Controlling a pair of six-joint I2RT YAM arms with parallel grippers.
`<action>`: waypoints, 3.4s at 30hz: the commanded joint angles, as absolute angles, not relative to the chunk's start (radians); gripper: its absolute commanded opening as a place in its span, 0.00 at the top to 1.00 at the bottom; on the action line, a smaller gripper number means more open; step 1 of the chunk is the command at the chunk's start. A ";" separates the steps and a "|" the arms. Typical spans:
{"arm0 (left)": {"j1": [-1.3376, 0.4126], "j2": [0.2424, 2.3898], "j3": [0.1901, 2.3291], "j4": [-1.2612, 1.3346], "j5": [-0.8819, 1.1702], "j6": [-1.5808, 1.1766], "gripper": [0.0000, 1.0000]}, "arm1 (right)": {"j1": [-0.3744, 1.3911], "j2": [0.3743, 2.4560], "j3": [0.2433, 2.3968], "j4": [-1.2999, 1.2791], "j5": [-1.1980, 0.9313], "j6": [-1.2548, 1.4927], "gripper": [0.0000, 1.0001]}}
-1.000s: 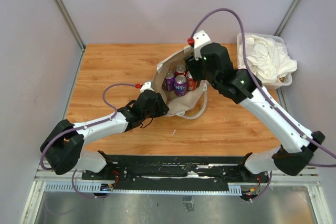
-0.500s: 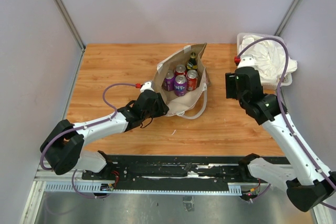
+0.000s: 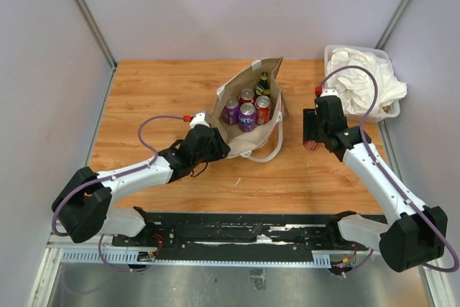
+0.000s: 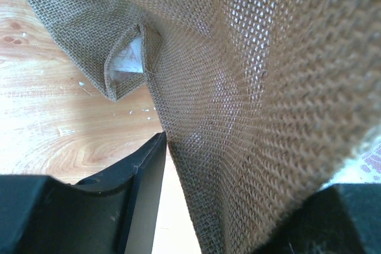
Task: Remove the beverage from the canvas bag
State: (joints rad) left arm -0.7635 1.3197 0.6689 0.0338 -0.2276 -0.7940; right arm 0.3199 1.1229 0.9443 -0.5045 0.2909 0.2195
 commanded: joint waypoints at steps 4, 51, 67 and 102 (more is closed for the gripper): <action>-0.775 1.276 0.606 0.019 -0.246 -0.781 0.55 | 0.294 1.194 0.945 -0.304 0.281 0.228 0.99; -0.775 1.358 0.668 0.028 -0.203 -0.762 0.34 | 0.447 1.199 1.388 -0.615 0.179 0.192 0.02; -0.775 1.361 0.687 0.005 -0.212 -0.766 0.31 | 0.711 1.569 1.616 -0.642 0.208 0.042 0.06; -0.775 1.395 0.713 -0.021 -0.209 -0.763 0.29 | 0.627 2.040 1.824 -0.601 0.051 -0.029 0.12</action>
